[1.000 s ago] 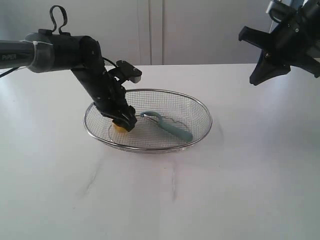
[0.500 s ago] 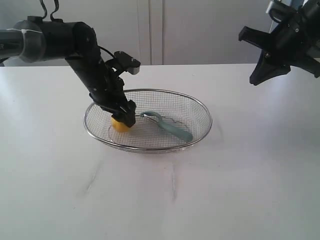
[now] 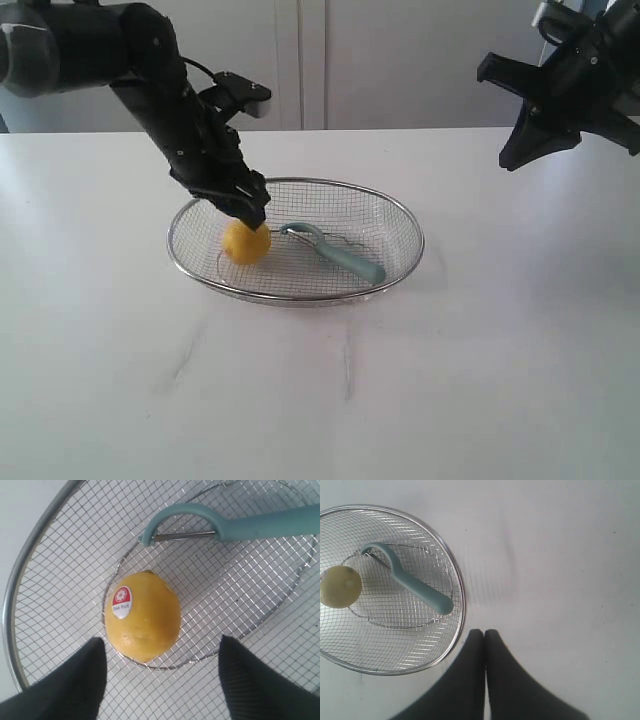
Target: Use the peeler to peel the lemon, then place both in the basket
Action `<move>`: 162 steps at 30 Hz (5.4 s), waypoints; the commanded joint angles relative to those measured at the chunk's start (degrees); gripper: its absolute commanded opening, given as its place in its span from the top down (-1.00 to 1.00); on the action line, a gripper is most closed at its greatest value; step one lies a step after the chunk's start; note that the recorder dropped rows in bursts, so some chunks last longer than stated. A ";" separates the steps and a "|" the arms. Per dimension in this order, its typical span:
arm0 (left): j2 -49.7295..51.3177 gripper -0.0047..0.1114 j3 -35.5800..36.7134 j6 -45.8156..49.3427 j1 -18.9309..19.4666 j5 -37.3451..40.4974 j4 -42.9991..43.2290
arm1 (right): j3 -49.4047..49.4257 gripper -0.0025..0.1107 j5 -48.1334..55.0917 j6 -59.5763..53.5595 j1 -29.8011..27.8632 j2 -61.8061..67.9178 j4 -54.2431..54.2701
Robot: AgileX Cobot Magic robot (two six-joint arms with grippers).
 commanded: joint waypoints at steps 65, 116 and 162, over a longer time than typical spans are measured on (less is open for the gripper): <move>-9.88 0.92 -0.21 -19.92 5.48 26.53 17.24 | -0.16 0.96 0.17 -0.96 -0.32 -0.73 -11.44; -40.17 0.92 10.26 -23.51 15.21 26.53 11.44 | -0.16 0.96 0.17 -0.96 -0.32 -0.73 -11.21; -80.79 0.92 32.55 -26.06 15.21 24.39 16.01 | -0.16 0.96 0.17 -0.96 -0.32 -0.73 -11.08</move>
